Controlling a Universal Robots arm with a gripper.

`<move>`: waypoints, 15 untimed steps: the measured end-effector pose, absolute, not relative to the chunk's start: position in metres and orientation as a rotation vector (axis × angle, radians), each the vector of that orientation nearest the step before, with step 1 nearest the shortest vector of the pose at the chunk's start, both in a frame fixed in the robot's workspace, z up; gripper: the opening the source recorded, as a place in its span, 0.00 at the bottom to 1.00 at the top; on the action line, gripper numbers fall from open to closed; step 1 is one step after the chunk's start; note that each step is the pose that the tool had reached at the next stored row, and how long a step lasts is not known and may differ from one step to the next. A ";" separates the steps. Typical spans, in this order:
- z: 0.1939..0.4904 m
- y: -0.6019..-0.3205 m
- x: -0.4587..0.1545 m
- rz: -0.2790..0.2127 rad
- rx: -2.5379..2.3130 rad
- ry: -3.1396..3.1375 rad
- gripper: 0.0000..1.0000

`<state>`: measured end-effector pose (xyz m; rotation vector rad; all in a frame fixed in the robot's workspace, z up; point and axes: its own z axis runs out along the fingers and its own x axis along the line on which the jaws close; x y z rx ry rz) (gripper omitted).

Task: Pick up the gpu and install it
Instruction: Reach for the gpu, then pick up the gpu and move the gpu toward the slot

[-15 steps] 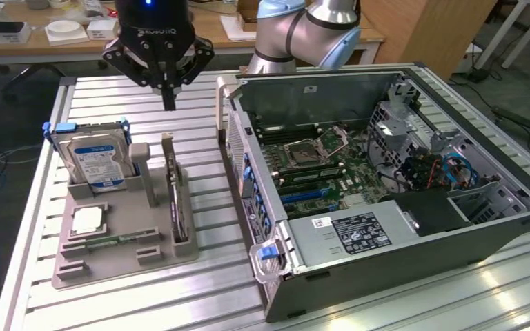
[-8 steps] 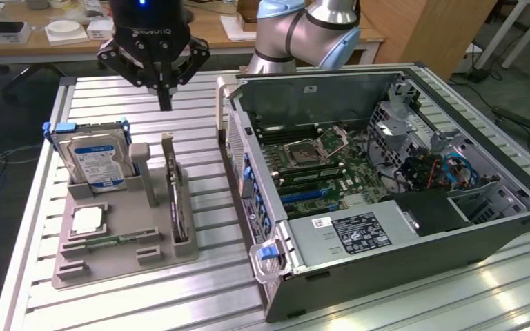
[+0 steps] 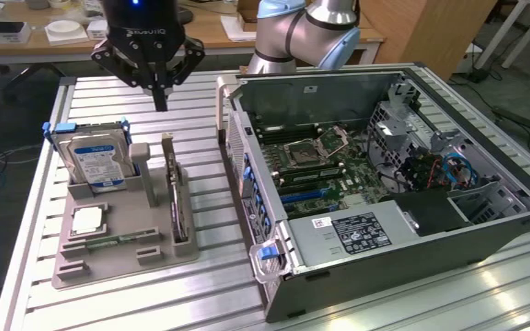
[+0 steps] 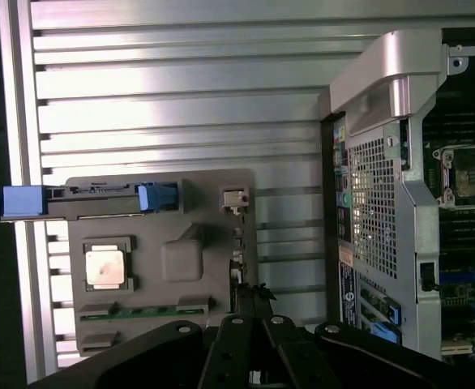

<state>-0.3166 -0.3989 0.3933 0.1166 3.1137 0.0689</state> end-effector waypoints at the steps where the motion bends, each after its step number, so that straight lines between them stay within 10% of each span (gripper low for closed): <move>1: 0.393 -0.399 -0.317 0.069 0.117 3.114 0.10; 15: 0.393 -0.399 -0.318 0.069 0.117 3.114 0.10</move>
